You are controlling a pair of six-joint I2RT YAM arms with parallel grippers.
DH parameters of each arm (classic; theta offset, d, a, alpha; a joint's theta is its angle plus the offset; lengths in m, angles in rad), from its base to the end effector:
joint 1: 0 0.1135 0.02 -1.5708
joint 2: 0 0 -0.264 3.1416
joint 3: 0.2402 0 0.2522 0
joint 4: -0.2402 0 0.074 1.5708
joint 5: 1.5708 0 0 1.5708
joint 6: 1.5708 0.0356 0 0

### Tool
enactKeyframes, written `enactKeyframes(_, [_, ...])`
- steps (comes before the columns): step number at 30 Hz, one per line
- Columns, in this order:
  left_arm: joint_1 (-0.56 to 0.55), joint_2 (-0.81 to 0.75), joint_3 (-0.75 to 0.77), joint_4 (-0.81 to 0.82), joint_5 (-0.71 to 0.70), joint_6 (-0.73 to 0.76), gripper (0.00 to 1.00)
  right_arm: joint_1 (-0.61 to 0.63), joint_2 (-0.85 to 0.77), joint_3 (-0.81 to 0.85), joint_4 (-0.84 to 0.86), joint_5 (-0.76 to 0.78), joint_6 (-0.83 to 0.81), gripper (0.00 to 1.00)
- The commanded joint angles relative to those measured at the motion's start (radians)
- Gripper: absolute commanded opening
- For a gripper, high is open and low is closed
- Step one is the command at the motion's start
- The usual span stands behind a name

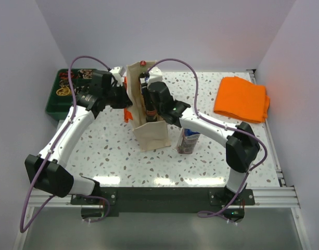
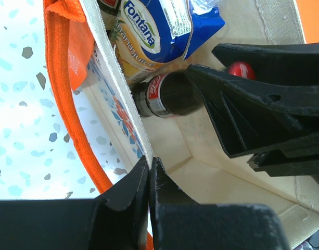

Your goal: Place the beverage into the canvas bag

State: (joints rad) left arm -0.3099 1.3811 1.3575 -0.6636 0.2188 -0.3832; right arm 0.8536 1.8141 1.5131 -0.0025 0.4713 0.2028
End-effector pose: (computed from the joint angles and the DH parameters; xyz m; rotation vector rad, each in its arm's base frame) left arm 0.2839 -0.0990 0.3580 0.0353 2.3124 -0.6096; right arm 0.2989 0.3181 0.3228 -0.2780 1.8296 0.2969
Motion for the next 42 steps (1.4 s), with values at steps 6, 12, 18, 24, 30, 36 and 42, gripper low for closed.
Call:
enactKeyframes(6, [-0.009,-0.024,0.017,0.022,0.010,-0.003,0.01,0.004,-0.090,0.058,0.067,-0.020,0.020,0.50])
enactKeyframes(12, [-0.011,-0.024,0.014,0.027,0.010,-0.003,0.01,0.004,-0.085,0.061,0.053,-0.019,0.017,0.50])
enactKeyframes(18, [-0.011,-0.025,0.008,0.027,0.007,-0.005,0.01,0.004,-0.084,0.073,0.024,-0.020,0.014,0.50])
enactKeyframes(24, [-0.009,-0.025,0.002,0.036,0.008,-0.008,0.00,0.004,-0.110,0.078,0.006,-0.019,0.001,0.50])
enactKeyframes(30, [-0.009,-0.025,0.009,0.039,0.011,-0.010,0.00,0.004,-0.085,0.225,-0.204,-0.042,-0.005,0.51])
enactKeyframes(36, [-0.011,-0.022,0.015,0.042,0.017,-0.011,0.01,0.004,-0.010,0.510,-0.554,-0.068,0.007,0.55])
enactKeyframes(42, [-0.011,-0.020,0.017,0.044,0.022,-0.010,0.13,0.002,-0.006,0.633,-0.752,-0.102,0.024,0.65])
